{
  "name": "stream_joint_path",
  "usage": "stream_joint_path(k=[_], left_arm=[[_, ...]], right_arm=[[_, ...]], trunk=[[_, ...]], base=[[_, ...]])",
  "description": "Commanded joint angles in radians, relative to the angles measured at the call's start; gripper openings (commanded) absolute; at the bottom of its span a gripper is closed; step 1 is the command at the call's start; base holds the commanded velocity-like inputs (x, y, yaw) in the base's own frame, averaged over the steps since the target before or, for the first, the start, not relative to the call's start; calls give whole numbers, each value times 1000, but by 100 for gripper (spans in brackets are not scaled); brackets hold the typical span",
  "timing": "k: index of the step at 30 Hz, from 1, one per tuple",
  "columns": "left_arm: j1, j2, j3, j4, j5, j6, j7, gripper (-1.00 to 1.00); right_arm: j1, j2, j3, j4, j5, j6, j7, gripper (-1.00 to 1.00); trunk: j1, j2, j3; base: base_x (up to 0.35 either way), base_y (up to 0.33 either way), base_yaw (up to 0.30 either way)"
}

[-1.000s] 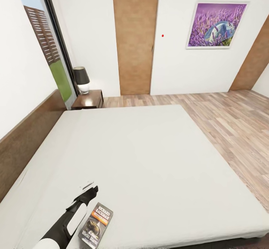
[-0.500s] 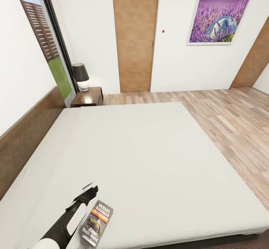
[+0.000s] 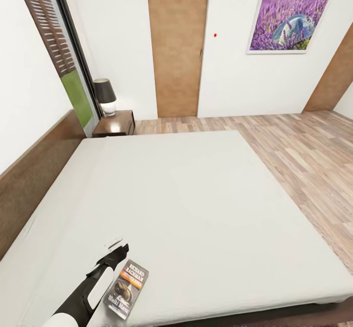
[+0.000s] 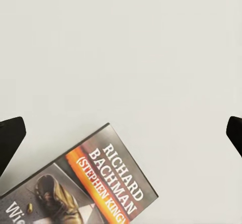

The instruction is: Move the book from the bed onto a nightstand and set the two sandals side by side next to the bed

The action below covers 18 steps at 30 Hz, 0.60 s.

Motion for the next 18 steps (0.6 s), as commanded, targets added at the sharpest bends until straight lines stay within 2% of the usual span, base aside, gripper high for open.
stream_joint_path(k=[1, 18], left_arm=[[0, 2, -7, -2, 7, 3, 10, 100], [-1, 2, -8, -2, 6, 3, 8, 100]], right_arm=[[-1, -1, -7, 2, -3, 4, 4, 100], [-1, -1, -7, 2, -3, 4, 3, 100]], trunk=[[0, -2, -3], [0, -2, -30]], base=[[0, 0, 0], [0, 0, 0]])
